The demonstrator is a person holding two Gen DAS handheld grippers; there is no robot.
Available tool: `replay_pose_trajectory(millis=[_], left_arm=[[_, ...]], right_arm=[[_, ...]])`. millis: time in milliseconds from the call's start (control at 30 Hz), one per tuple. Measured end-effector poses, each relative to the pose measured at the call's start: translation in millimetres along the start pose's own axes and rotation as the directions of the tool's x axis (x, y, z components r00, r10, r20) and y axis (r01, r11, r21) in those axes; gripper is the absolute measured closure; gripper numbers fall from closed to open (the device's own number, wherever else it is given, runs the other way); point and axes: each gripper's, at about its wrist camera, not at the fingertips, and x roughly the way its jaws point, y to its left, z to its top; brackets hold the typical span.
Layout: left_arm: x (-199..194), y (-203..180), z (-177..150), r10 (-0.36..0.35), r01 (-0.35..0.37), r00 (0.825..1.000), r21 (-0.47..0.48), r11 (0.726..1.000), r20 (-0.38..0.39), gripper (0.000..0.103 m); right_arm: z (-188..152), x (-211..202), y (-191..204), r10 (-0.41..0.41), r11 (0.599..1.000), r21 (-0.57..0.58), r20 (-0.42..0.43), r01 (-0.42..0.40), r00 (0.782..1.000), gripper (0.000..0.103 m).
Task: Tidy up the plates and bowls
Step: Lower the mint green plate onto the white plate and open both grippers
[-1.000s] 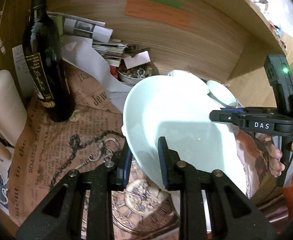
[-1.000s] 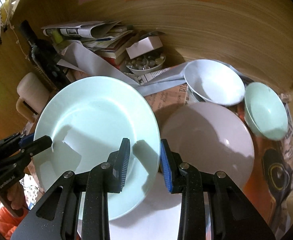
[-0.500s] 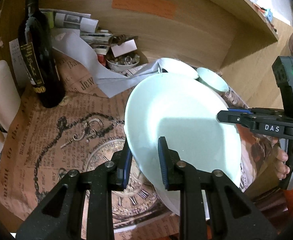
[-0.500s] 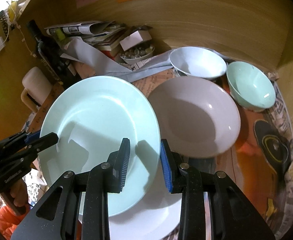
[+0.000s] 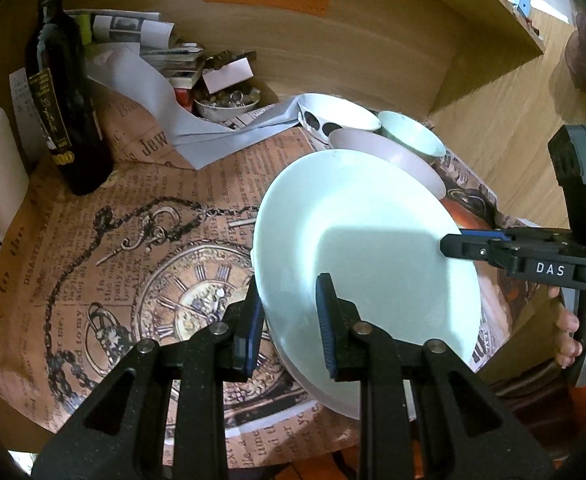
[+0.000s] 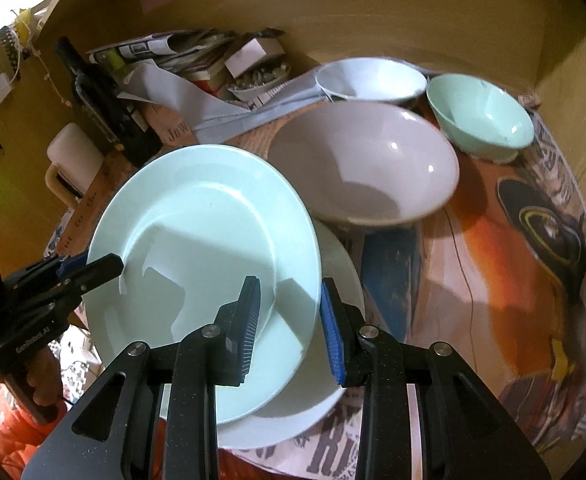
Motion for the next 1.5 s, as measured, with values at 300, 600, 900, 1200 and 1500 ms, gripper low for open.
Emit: replay_pose_trajectory(millis=[300, 600, 900, 1200, 1500], left_arm=[[13.4, -6.3, -11.6, 0.01, -0.01, 0.999, 0.011, 1.0, -0.042, 0.079], [19.5, -10.6, -14.8, 0.034, -0.032, 0.999, 0.033, 0.999, -0.042, 0.079], [24.2, -11.6, -10.9, 0.064, -0.062, 0.997, 0.064, 0.996, -0.03, 0.078], [39.4, -4.2, -13.7, 0.07, -0.066, 0.995, 0.059, 0.996, -0.072, 0.075], [42.8, -6.6, -14.2, 0.085, -0.079, 0.994, 0.091, 0.993, -0.064, 0.074]], right_arm=[[-15.4, 3.9, -7.8, 0.009, 1.0, 0.028, -0.02, -0.009, 1.0, 0.075], [-22.4, 8.1, -9.4, 0.006, 1.0, 0.031, -0.038, -0.004, 0.999, 0.075], [-23.2, 7.7, -11.0, 0.007, 0.999, 0.032, -0.033, -0.006, 0.999, 0.075], [-26.3, 7.0, -10.2, 0.014, 0.999, 0.032, -0.028, -0.013, 1.0, 0.075], [-27.8, 2.7, -13.3, 0.023, 0.998, 0.052, -0.006, -0.023, 1.0, 0.075]])
